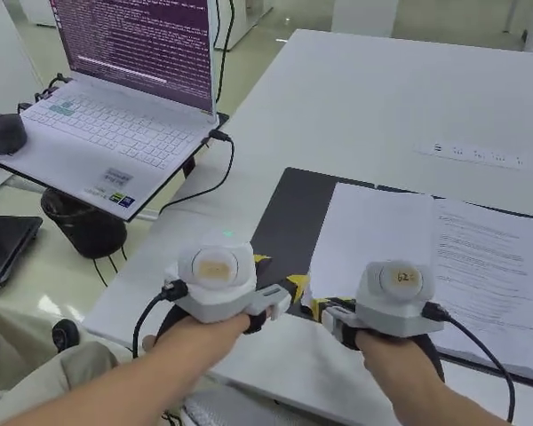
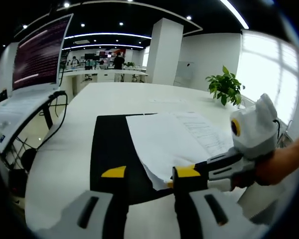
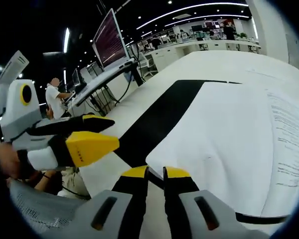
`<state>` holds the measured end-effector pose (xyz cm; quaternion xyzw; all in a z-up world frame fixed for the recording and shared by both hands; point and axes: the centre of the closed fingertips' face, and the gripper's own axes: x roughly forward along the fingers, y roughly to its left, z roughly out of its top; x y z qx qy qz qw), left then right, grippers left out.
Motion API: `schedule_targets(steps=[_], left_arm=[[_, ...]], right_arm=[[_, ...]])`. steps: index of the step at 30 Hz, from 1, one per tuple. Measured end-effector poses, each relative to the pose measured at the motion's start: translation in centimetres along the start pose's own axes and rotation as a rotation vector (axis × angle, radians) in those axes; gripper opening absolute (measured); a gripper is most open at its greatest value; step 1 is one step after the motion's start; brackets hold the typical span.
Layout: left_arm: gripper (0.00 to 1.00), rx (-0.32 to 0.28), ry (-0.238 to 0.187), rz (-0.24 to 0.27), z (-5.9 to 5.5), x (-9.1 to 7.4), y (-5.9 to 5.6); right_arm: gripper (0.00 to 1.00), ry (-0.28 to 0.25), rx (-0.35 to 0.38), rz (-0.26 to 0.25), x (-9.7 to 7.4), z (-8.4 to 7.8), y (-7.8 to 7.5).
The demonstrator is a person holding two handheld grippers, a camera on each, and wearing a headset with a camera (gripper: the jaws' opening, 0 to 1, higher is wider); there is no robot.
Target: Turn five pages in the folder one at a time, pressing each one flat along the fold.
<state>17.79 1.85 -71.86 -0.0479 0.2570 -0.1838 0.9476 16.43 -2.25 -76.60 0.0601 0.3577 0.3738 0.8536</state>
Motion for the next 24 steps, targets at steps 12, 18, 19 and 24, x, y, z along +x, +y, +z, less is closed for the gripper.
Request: schedule_targets(steps=[12, 18, 19, 24], left_arm=[[0.32, 0.094, 0.109, -0.062, -2.1, 5.3, -3.4], [0.31, 0.107, 0.145, -0.012, -3.8, 6.3, -3.4], [0.30, 0.107, 0.151, -0.007, -4.1, 6.4, -3.4], [0.29, 0.115, 0.161, 0.021, -4.9, 6.3, -3.1]], right_arm=[[0.01, -0.163, 0.100, -0.086, -4.9, 2.5, -6.1], [0.00, -0.189, 0.130, -0.134, -5.7, 3.4, -8.9], [0.00, -0.190, 0.134, -0.142, -5.8, 3.5, -9.4], [0.00, -0.206, 0.165, -0.164, -5.8, 4.0, -11.1]])
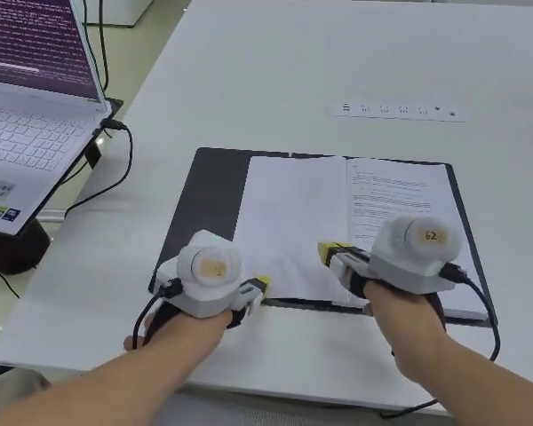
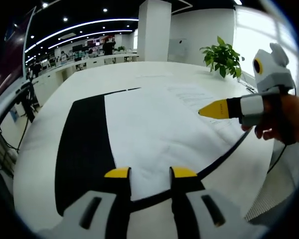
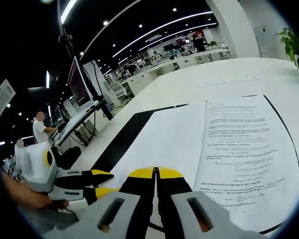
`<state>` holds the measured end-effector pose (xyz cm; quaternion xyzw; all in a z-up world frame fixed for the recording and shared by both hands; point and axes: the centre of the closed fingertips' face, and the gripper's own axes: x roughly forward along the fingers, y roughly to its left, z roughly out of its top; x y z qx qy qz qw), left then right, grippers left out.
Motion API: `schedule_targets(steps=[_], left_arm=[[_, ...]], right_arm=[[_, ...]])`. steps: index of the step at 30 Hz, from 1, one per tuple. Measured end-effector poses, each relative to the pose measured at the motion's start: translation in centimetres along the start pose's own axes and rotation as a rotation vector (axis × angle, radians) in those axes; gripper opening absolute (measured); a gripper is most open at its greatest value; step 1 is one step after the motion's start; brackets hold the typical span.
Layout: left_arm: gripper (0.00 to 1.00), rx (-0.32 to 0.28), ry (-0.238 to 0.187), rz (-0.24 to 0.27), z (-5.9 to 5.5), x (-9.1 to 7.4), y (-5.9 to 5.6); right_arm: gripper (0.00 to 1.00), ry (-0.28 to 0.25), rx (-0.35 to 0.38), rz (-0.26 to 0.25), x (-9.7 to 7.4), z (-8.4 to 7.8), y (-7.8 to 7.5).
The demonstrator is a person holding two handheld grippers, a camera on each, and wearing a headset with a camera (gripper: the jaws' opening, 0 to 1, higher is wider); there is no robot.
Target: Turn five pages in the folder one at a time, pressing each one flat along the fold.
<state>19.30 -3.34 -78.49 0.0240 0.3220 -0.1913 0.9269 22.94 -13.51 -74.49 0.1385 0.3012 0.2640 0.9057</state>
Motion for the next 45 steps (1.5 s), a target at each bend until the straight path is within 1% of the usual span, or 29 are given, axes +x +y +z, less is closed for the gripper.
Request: schedule_targets(steps=[1, 3, 4, 5, 7, 9, 13, 16, 19, 21, 22, 23, 26, 28, 30, 32, 40, 42, 43, 44, 45], left_arm=[[0.29, -0.006, 0.000, 0.003, -0.1, 0.0, 0.1], [0.28, -0.011, 0.005, 0.022, -0.6, -0.1, 0.3], [0.27, -0.008, -0.016, 0.032, -0.5, -0.2, 0.5], [0.26, -0.008, -0.025, 0.034, -0.5, -0.2, 0.5], [0.24, -0.015, -0.033, 0.045, -0.6, -0.3, 0.6], [0.22, -0.009, -0.044, 0.054, -0.7, -0.3, 0.7], [0.22, 0.010, -0.046, 0.055, -0.6, -0.2, 0.8], [0.22, 0.015, -0.049, 0.053, -0.7, -0.2, 0.8], [0.22, 0.009, -0.059, 0.055, -0.8, -0.1, 0.9], [0.22, 0.008, -0.060, 0.058, -0.8, -0.1, 0.9], [0.22, 0.007, -0.060, 0.058, -0.8, 0.0, 0.9], [0.22, 0.006, -0.061, 0.058, -0.8, 0.0, 0.9], [0.22, 0.008, -0.064, 0.057, -0.8, 0.1, 0.9], [0.22, 0.010, -0.070, 0.056, -0.8, 0.1, 0.9], [0.22, 0.010, -0.072, 0.056, -0.8, 0.1, 0.9], [0.22, 0.012, -0.073, 0.056, -0.8, 0.1, 0.9], [0.22, 0.010, -0.075, 0.056, -0.8, 0.1, 0.8], [0.22, 0.007, -0.075, 0.057, -0.8, 0.1, 0.8], [0.22, 0.007, -0.075, 0.056, -0.8, 0.1, 0.8], [0.22, 0.007, -0.075, 0.056, -0.8, 0.1, 0.8], [0.22, 0.007, -0.075, 0.056, -0.8, 0.1, 0.8]], right_arm=[[0.00, -0.001, 0.007, -0.012, 0.1, 0.0, -0.4], [0.00, -0.004, -0.008, -0.015, 0.3, 0.2, -1.0], [0.00, -0.010, -0.013, -0.019, 0.5, 0.4, -1.3], [0.00, -0.011, -0.013, -0.021, 0.6, 0.5, -1.6], [0.00, -0.005, -0.016, -0.027, 0.9, 0.6, -2.0], [0.00, -0.005, -0.011, -0.024, 1.4, 0.9, -2.5], [0.00, -0.015, -0.024, -0.048, 2.5, 1.6, -4.1], [0.00, -0.049, -0.112, -0.074, 3.3, 2.7, -5.3], [0.00, -0.076, -0.134, -0.058, 4.4, 3.9, -5.5], [0.00, -0.087, -0.178, -0.064, 5.2, 4.8, -6.0], [0.00, -0.090, -0.178, -0.067, 5.5, 5.0, -6.1], [0.00, -0.092, -0.193, -0.068, 5.7, 5.2, -6.2], [0.00, -0.086, -0.189, -0.084, 6.5, 5.7, -6.6], [0.00, -0.069, -0.191, -0.098, 7.1, 5.5, -7.0], [0.00, -0.053, -0.176, -0.120, 7.4, 5.2, -7.8], [0.00, -0.071, -0.162, -0.116, 7.6, 5.6, -7.8], [0.00, -0.082, -0.156, -0.129, 8.9, 7.0, -8.7], [0.00, -0.081, -0.150, -0.135, 9.3, 7.3, -9.1], [0.00, -0.081, -0.155, -0.137, 9.9, 7.6, -9.5], [0.00, -0.082, -0.156, -0.140, 10.2, 7.8, -9.8], [0.00, -0.077, -0.154, -0.146, 10.8, 8.0, -10.3]])
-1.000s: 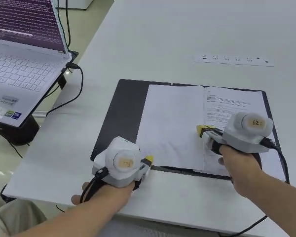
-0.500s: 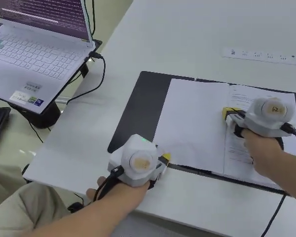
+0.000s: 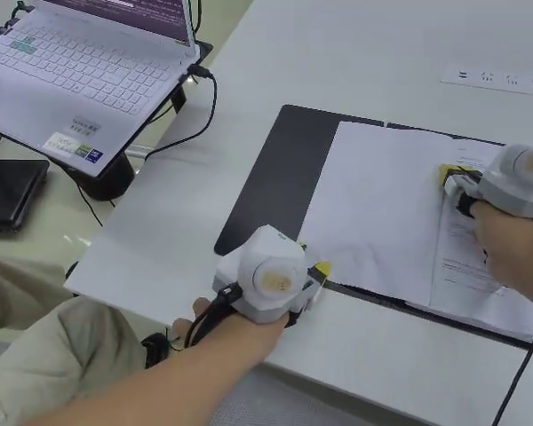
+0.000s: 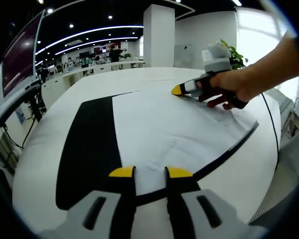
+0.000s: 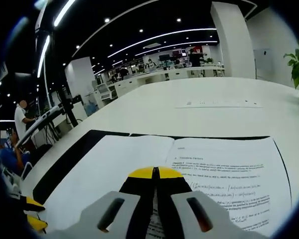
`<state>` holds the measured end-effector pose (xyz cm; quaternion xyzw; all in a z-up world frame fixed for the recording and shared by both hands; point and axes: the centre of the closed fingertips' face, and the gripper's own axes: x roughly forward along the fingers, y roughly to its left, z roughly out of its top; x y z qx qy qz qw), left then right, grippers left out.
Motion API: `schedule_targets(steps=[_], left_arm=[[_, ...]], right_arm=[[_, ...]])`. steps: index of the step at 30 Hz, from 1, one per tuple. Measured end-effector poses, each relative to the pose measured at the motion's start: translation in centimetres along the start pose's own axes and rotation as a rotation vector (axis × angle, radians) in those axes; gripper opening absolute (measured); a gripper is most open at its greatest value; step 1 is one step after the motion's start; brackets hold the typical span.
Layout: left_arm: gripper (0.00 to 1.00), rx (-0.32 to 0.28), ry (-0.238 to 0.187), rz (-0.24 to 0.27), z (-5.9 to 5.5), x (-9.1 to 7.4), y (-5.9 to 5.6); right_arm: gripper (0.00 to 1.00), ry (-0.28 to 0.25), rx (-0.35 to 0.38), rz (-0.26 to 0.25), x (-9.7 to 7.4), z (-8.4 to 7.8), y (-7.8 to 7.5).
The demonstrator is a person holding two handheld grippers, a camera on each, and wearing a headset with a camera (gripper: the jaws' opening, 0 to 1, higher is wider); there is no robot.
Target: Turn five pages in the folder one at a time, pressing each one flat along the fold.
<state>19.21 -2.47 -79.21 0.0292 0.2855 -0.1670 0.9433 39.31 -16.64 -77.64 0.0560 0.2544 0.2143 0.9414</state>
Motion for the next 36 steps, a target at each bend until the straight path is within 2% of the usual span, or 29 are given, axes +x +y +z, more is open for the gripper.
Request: schedule_targets(steps=[7, 16, 17, 23, 29, 36], left_arm=[[0.22, -0.003, -0.002, 0.001, 0.0, -0.1, -0.1], [0.22, -0.003, -0.002, 0.001, 0.0, -0.1, -0.1], [0.22, -0.003, -0.003, 0.001, 0.0, -0.1, -0.1], [0.22, -0.003, -0.002, 0.001, 0.0, -0.1, -0.1], [0.22, -0.002, -0.002, 0.001, 0.1, -0.1, -0.1], [0.22, -0.002, -0.004, 0.000, 0.1, -0.1, -0.1]], right_arm=[[0.00, 0.002, 0.042, -0.010, 2.4, 0.7, -1.5], [0.00, 0.026, 0.027, -0.027, 4.5, 2.0, -2.6], [0.00, 0.035, 0.013, -0.030, 5.2, 2.4, -3.2], [0.00, 0.038, 0.000, -0.018, 3.8, 1.5, -2.8], [0.00, 0.045, -0.007, 0.010, 1.9, 0.5, -1.6], [0.00, 0.042, 0.041, 0.052, -0.1, -0.9, -0.2]])
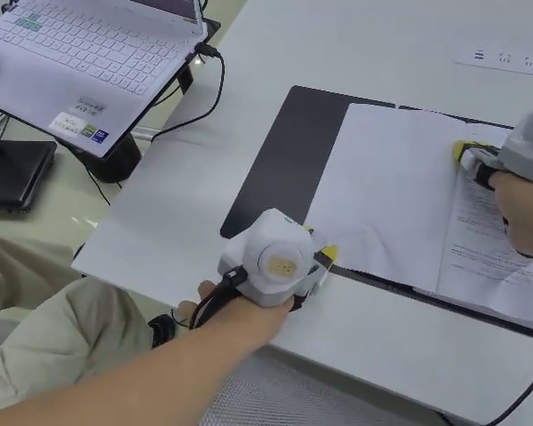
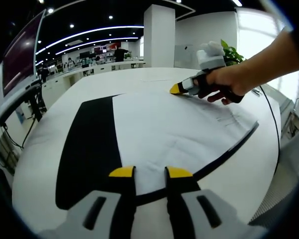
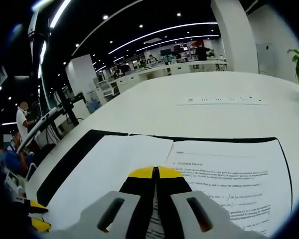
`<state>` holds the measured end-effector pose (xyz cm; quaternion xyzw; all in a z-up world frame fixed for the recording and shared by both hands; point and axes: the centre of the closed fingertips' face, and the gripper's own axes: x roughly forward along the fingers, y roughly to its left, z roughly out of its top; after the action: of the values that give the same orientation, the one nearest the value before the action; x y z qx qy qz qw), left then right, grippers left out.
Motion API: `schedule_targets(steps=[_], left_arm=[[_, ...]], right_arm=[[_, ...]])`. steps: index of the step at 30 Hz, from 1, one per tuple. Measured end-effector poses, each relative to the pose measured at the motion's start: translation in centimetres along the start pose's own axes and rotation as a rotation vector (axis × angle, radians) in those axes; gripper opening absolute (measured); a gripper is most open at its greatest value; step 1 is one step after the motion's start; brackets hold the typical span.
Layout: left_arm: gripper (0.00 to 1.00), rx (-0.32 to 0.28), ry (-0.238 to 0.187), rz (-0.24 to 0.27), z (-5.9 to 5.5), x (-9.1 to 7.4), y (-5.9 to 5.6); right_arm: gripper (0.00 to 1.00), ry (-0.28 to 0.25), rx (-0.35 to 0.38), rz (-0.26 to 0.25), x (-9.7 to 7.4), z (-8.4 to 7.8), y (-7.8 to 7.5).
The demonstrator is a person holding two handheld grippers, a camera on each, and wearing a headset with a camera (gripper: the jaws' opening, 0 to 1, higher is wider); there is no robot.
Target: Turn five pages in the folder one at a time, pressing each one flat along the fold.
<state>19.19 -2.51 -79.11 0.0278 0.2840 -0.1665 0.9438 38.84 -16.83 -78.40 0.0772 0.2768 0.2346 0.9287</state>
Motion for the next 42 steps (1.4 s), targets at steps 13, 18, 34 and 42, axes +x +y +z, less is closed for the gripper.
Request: schedule_targets(steps=[13, 18, 34, 42], left_arm=[[0.22, 0.003, -0.005, -0.002, 0.0, -0.1, 0.0], [0.22, 0.008, -0.007, -0.004, -0.1, 0.0, 0.1], [0.22, 0.015, -0.008, -0.005, -0.1, 0.1, 0.1], [0.22, 0.016, -0.008, -0.005, -0.1, 0.0, 0.0]], right_arm=[[0.00, 0.005, 0.041, 0.038, -3.2, -2.2, 1.8], [0.00, 0.013, 0.043, 0.050, -5.8, -2.9, 3.4], [0.00, 0.049, 0.062, 0.073, -9.7, -5.4, 5.5], [0.00, 0.065, 0.071, 0.070, -10.7, -6.4, 5.9]])
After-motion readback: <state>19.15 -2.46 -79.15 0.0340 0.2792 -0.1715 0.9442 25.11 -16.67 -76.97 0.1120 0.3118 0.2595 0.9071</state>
